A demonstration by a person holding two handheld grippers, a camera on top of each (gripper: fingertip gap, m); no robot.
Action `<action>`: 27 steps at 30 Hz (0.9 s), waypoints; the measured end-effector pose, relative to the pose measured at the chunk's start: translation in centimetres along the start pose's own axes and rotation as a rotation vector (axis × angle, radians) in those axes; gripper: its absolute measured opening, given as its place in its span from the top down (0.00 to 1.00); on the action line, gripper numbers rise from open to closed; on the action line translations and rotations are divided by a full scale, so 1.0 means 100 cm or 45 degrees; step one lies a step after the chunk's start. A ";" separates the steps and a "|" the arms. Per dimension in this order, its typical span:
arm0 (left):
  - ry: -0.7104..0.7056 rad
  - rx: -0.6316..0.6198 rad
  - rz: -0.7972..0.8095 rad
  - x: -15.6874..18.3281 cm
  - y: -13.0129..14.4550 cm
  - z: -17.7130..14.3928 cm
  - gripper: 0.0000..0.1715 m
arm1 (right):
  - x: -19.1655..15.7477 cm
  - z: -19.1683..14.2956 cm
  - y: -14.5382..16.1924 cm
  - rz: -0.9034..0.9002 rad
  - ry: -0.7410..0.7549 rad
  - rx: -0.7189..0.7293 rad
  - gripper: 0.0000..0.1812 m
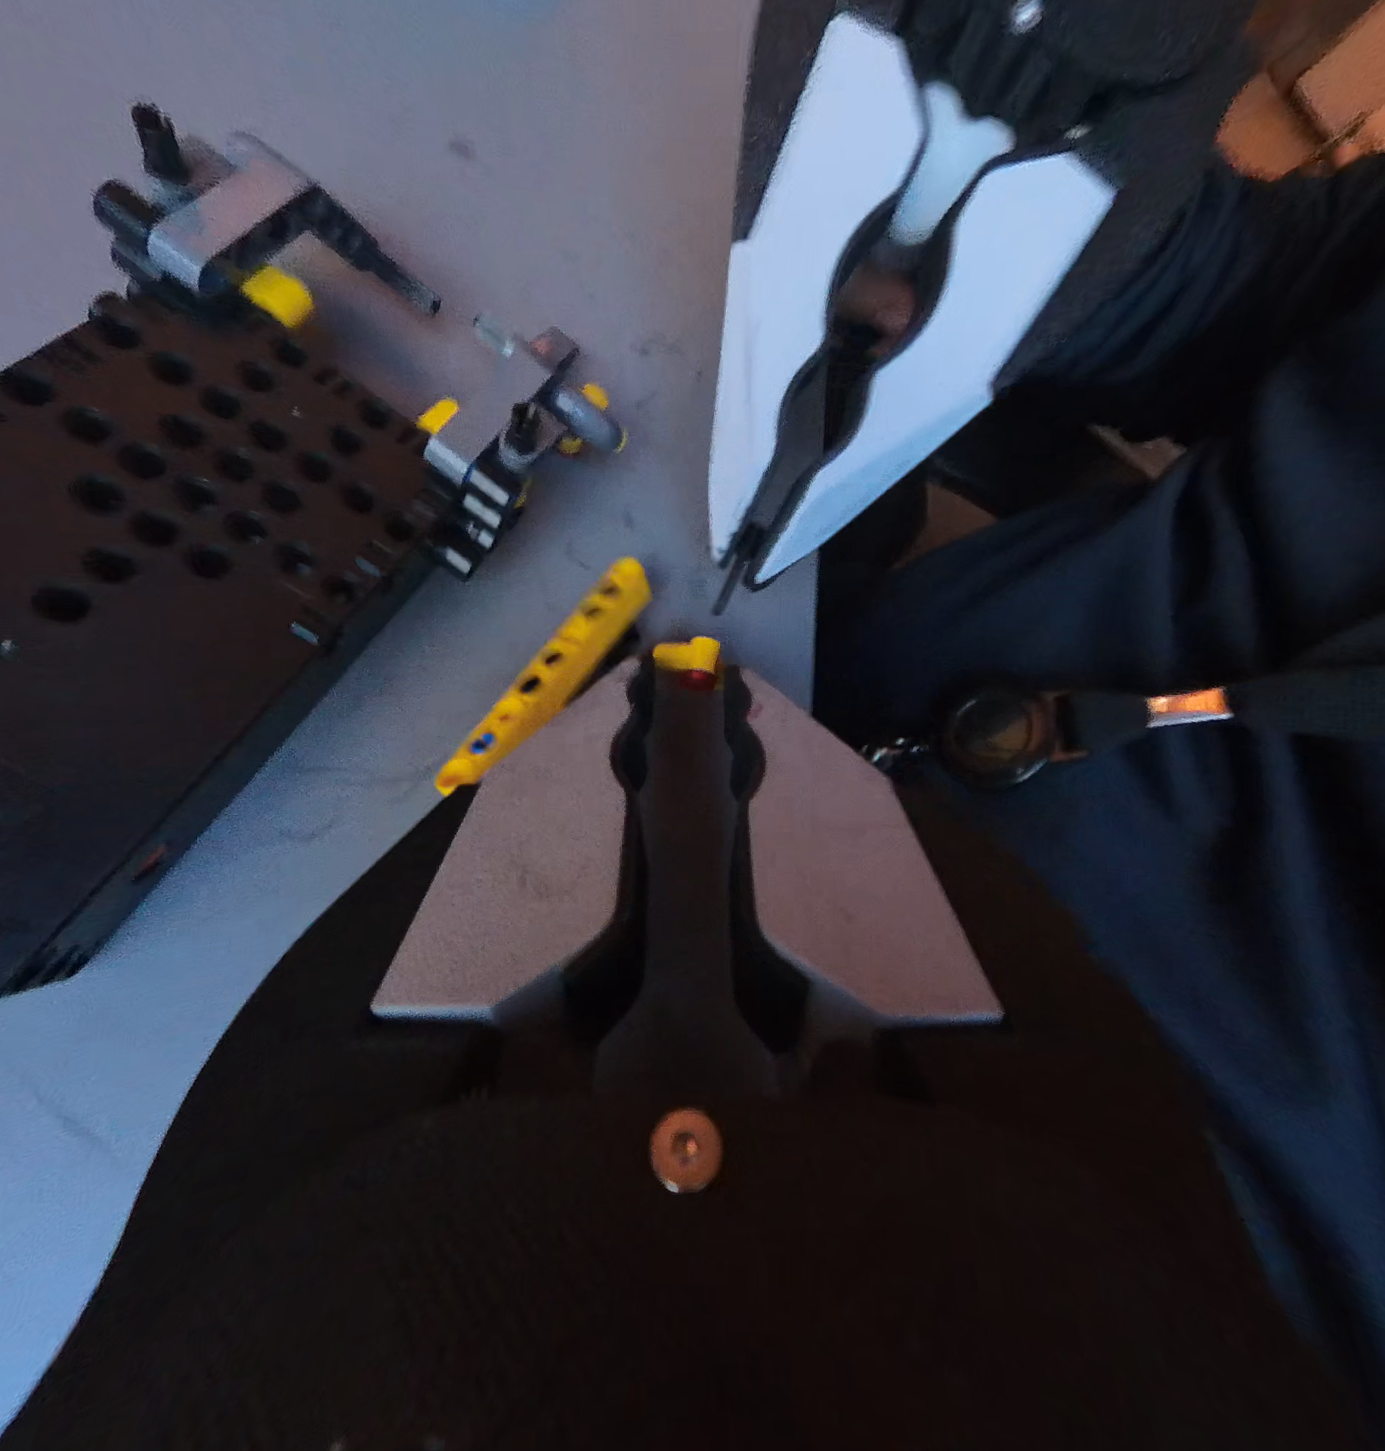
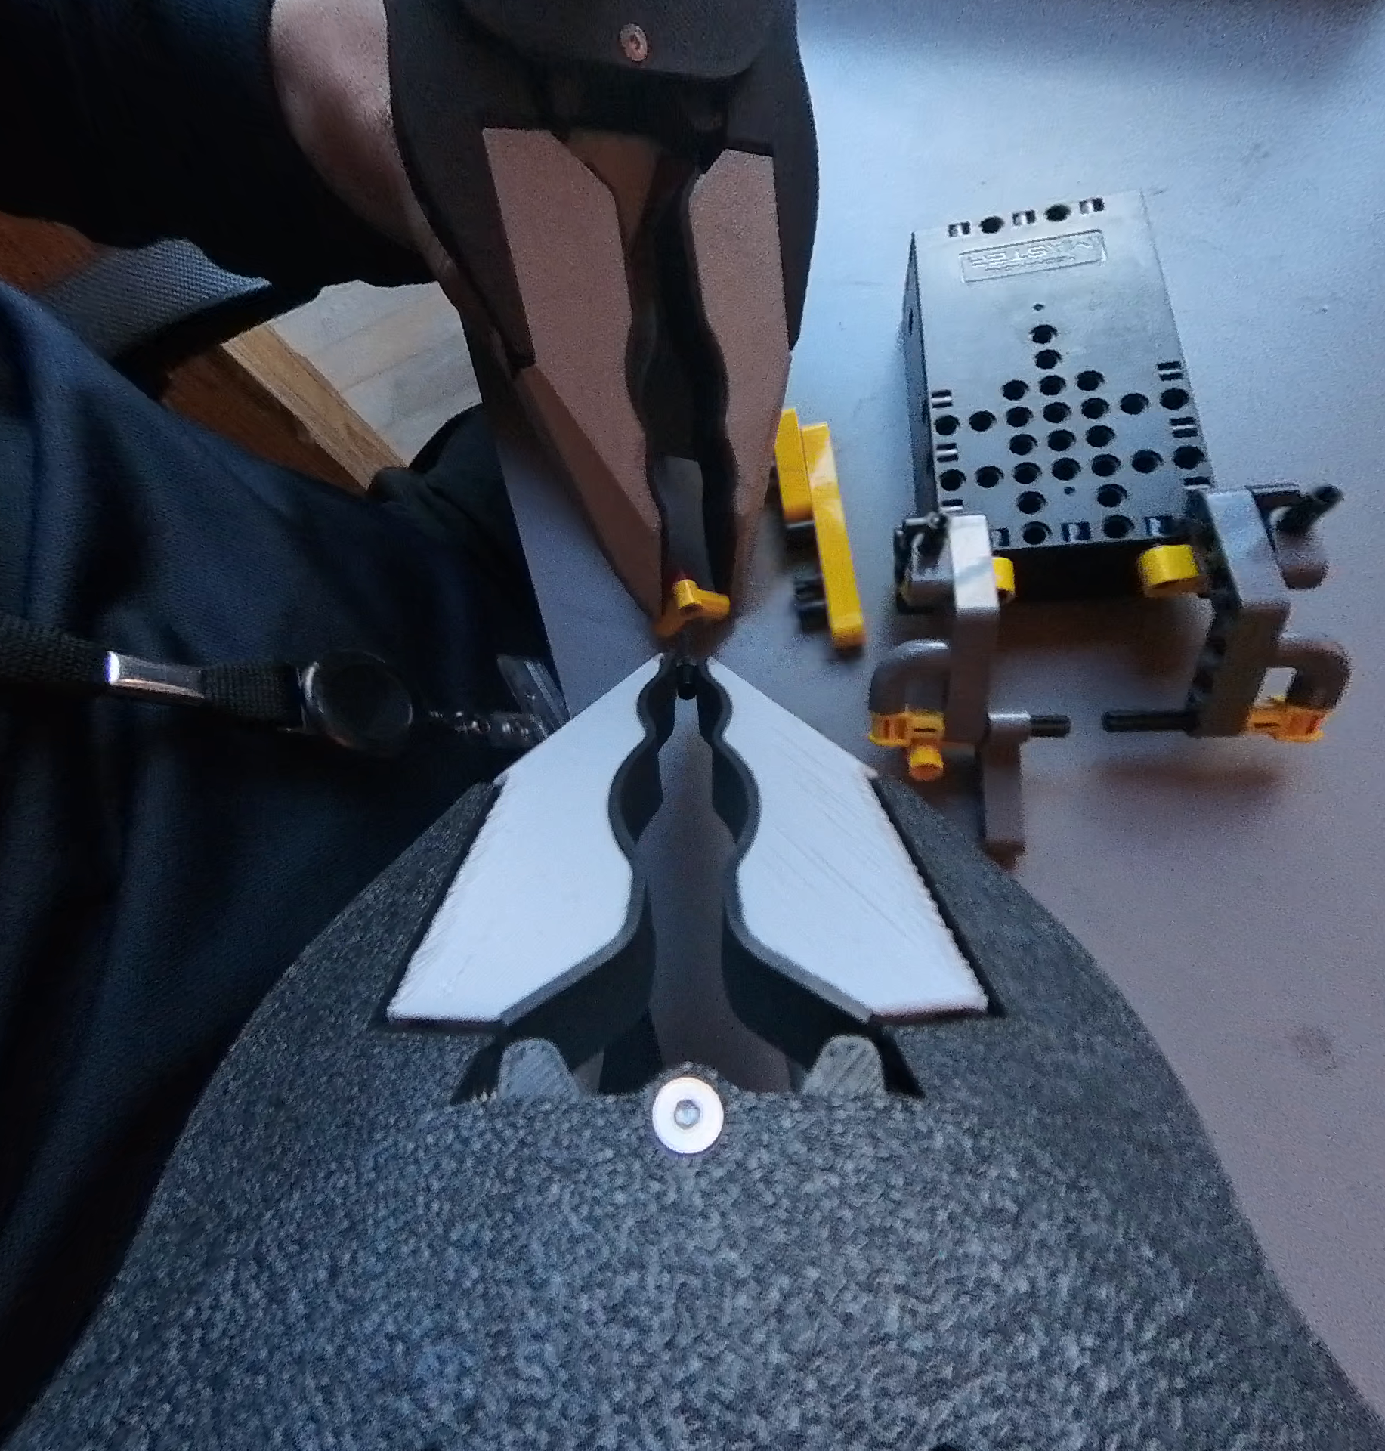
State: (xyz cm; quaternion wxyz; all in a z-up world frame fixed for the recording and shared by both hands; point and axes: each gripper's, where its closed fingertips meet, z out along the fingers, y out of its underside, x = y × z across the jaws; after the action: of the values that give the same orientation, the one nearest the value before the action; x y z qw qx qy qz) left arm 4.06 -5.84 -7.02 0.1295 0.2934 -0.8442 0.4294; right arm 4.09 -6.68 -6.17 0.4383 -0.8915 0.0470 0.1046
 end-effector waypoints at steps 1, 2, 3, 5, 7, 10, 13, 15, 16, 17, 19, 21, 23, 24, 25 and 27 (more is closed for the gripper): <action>0.004 -0.004 0.005 0.000 0.001 -0.001 0.91 | -0.002 0.002 -0.001 -0.001 -0.007 0.005 0.98; -0.008 -0.003 0.012 -0.001 0.002 -0.002 0.91 | -0.003 0.003 -0.003 0.003 -0.015 0.014 0.98; -0.016 -0.003 0.027 -0.001 0.003 -0.003 0.91 | -0.003 0.004 -0.005 0.008 -0.019 0.023 0.98; -0.033 -0.009 0.069 0.001 0.004 -0.002 0.91 | -0.004 0.004 -0.006 0.016 -0.033 0.025 0.98; -0.036 -0.027 0.117 0.004 0.005 -0.001 0.91 | -0.004 0.005 -0.005 0.020 -0.042 0.013 0.98; -0.040 -0.043 0.170 0.004 0.006 0.000 0.91 | -0.006 0.006 -0.003 0.025 -0.062 -0.007 0.98; -0.018 -0.055 0.182 0.004 0.006 0.000 0.91 | -0.005 0.007 -0.002 0.032 -0.067 -0.019 0.98; -0.017 -0.059 0.200 0.004 0.006 0.000 0.92 | -0.005 0.007 -0.003 0.024 -0.064 -0.018 0.99; -0.022 -0.062 0.215 0.004 0.006 0.000 0.92 | -0.005 0.007 -0.004 0.018 -0.062 -0.016 0.98; -0.029 -0.064 0.230 0.003 0.006 0.000 0.92 | -0.005 0.007 -0.005 0.011 -0.061 -0.018 0.98; -0.039 -0.067 0.249 0.003 0.006 0.001 0.92 | -0.004 0.008 -0.006 -0.006 -0.053 -0.030 0.98; -0.045 -0.067 0.258 0.003 0.005 0.001 0.92 | -0.003 0.007 -0.006 -0.027 -0.041 -0.048 0.98; -0.050 -0.065 0.264 0.003 0.005 0.001 0.92 | -0.003 0.007 -0.006 -0.048 -0.033 -0.061 0.99; -0.056 -0.065 0.271 0.003 0.005 0.001 0.92 | -0.003 0.007 -0.005 -0.054 -0.031 -0.068 0.98; -0.060 -0.065 0.276 0.003 0.005 0.001 0.92 | -0.003 0.007 -0.005 -0.060 -0.028 -0.074 0.98; -0.055 -0.063 0.269 0.003 0.005 0.001 0.92 | -0.002 0.007 -0.004 -0.067 -0.023 -0.089 0.98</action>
State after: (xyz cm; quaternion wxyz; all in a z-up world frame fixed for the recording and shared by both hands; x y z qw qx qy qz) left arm 3.48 -5.80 -7.26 0.0726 0.2086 -0.8835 0.4132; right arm 3.86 -5.92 -6.21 0.4097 -0.9063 0.0161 0.1026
